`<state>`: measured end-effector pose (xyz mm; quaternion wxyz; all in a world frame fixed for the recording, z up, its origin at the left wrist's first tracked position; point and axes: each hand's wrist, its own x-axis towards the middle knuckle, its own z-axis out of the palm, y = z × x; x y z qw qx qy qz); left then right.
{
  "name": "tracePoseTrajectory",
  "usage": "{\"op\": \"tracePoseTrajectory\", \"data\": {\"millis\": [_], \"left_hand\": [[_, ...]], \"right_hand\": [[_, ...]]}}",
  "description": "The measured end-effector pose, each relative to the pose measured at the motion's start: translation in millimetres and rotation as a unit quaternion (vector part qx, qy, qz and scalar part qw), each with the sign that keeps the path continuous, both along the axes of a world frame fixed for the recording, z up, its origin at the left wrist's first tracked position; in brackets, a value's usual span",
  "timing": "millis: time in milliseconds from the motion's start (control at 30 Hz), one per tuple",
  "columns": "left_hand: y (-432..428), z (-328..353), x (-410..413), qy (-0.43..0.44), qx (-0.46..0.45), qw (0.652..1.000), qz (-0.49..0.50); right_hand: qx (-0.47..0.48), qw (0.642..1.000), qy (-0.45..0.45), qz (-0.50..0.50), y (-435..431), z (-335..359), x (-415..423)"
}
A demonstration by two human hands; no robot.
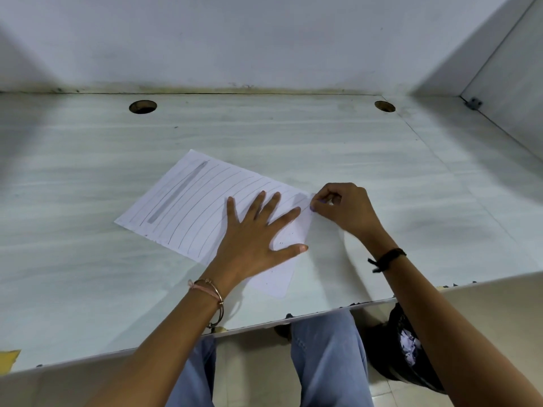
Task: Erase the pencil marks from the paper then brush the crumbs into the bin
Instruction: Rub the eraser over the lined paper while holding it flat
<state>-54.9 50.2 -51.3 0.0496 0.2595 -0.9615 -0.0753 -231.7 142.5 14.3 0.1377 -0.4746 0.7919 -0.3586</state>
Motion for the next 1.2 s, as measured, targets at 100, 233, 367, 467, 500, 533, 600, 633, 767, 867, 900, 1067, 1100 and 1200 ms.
{"op": "tracePoseTrajectory", "data": {"millis": [100, 233, 367, 467, 500, 533, 600, 633, 767, 867, 900, 1067, 1100, 1200], "left_hand": [[1, 2, -1, -0.002, 0.015, 1.000, 0.005], [0, 4, 1, -0.007, 0.019, 1.000, -0.005], [-4, 9, 4, 0.051, 0.088, 0.995, 0.000], [-6, 9, 5, 0.146, 0.156, 0.977, 0.016], [-6, 8, 5, 0.172, 0.170, 0.970, 0.020], [-7, 7, 5, 0.199, 0.185, 0.962, 0.024], [-10, 8, 7, 0.242, 0.217, 0.945, 0.034], [-12, 9, 8, 0.247, 0.223, 0.942, 0.035], [-7, 15, 28, 0.141, 0.169, 0.975, 0.033], [-2, 9, 47, 0.056, 0.106, 0.992, 0.037], [-1, 7, 51, 0.032, 0.074, 0.996, 0.038], [0, 1, 50, -0.008, 0.016, 0.999, 0.047], [0, 0, 49, -0.004, 0.020, 0.999, 0.047], [1, 2, 50, -0.003, 0.018, 0.999, 0.049]], "right_hand": [[0.032, 0.997, 0.002, 0.074, 8, -4, 22], [-0.002, 1.000, 0.019, 0.009, 6, -9, 2], [0.005, 0.999, 0.015, -0.029, 5, -3, -8], [-0.015, 0.999, -0.026, 0.016, 11, -1, 27], [-0.016, 0.997, -0.060, 0.039, 15, -3, 40], [-0.014, 0.995, -0.081, 0.062, 18, -6, 51], [-0.016, 0.993, -0.062, 0.096, 23, -14, 65], [-0.023, 0.993, -0.049, 0.102, 25, -17, 67], [-0.032, 0.993, -0.025, 0.108, 27, -20, 71], [-0.026, 0.994, -0.027, 0.105, 28, -18, 73], [-0.020, 0.993, -0.031, 0.111, 27, -17, 74], [-0.027, 0.996, -0.022, 0.087, 19, -16, 83], [-0.039, 0.997, -0.007, 0.072, 18, -17, 84], [-0.016, 0.989, 0.035, 0.142, 23, -17, 92]]}}
